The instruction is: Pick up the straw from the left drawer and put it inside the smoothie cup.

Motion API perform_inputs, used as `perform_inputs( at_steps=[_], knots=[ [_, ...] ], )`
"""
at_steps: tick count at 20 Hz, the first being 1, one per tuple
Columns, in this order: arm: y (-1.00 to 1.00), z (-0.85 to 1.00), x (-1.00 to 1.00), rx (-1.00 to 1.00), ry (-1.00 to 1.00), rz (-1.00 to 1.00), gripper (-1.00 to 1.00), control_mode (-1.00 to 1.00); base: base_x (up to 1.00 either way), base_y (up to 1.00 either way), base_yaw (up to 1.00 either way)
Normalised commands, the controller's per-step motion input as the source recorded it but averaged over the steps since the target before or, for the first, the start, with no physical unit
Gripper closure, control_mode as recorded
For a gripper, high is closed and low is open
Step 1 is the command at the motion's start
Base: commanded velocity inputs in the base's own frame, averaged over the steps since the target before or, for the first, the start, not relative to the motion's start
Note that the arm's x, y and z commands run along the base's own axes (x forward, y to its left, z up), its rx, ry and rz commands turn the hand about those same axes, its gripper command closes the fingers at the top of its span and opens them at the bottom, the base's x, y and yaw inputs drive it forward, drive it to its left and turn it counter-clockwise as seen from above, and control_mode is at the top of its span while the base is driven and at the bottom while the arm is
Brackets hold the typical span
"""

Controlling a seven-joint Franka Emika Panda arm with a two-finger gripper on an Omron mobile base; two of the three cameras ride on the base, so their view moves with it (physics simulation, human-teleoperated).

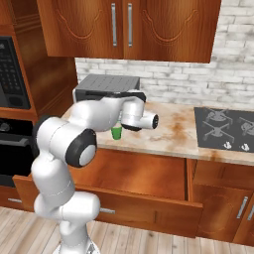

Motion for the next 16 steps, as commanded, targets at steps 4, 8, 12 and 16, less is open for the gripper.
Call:
perform_inputs(
  at_steps=[4, 8, 12, 16],
  knots=[
    [0.03, -0.11, 0.26, 0.02, -0.01, 0.0, 1.0, -1.0, 0.0, 0.0, 0.0],
    [0.03, -0.16, 0.28, 0.02, -0.01, 0.0, 1.0, -1.0, 0.0, 0.0, 0.0],
    [0.07, -0.27, 0.29, 0.0, 0.0, 0.0, 1.0, -1.0, 0.0, 0.0, 0.0],
    [0.04, -0.28, 0.24, 0.0, -0.02, 0.0, 1.0, -1.0, 0.0, 0.0, 0.0]
  ],
)
